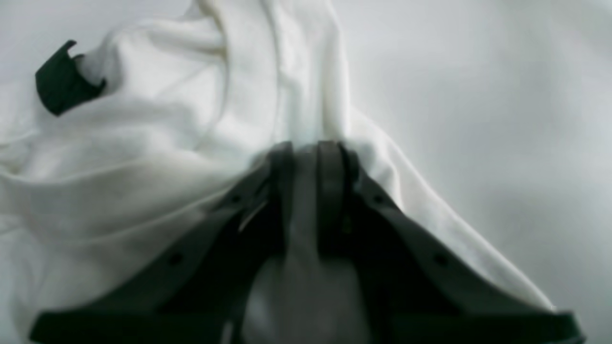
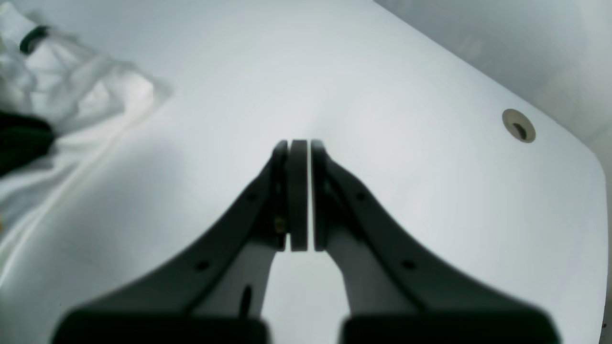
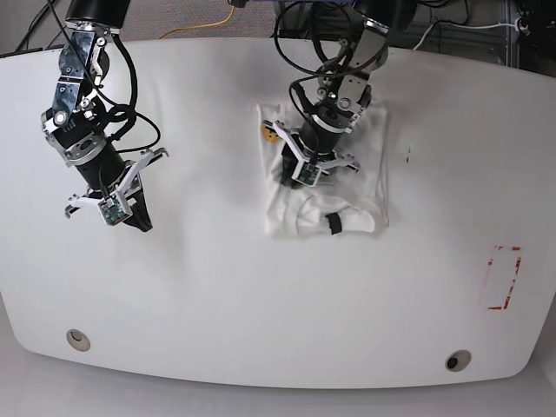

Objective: Layout the t-shirt on the table in an organized manner, then fold the t-shirt properly
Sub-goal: 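Grasp the folded white shirt with the left gripper and drag it aside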

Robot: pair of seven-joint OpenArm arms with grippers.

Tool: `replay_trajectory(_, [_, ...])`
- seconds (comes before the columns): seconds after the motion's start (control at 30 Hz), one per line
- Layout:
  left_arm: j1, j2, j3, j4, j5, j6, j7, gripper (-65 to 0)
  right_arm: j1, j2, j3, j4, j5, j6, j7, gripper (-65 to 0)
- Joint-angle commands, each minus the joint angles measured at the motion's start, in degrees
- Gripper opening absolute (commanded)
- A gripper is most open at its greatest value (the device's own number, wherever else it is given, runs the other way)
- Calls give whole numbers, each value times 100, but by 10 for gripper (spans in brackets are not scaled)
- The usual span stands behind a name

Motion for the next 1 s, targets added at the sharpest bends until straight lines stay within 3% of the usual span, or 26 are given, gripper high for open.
replay_trajectory(0.0, [115, -239, -268, 141, 29, -151, 77, -572, 59, 75, 38, 118, 51, 11, 159, -642])
replay_trajectory(0.3, [396, -951, -1542, 642, 29, -1047, 86, -572, -20, 66, 38, 197, 51, 143, 151, -642])
replay_trajectory(0.63, [299, -1531, -2879, 730, 46, -1794, 86, -572, -169, 57, 38, 223, 69, 183, 159, -642])
replay_trajectory(0.97, [370, -1443, -3406, 1636, 37, -2032, 288, -572, -178, 48, 38, 337, 69, 183, 151, -642])
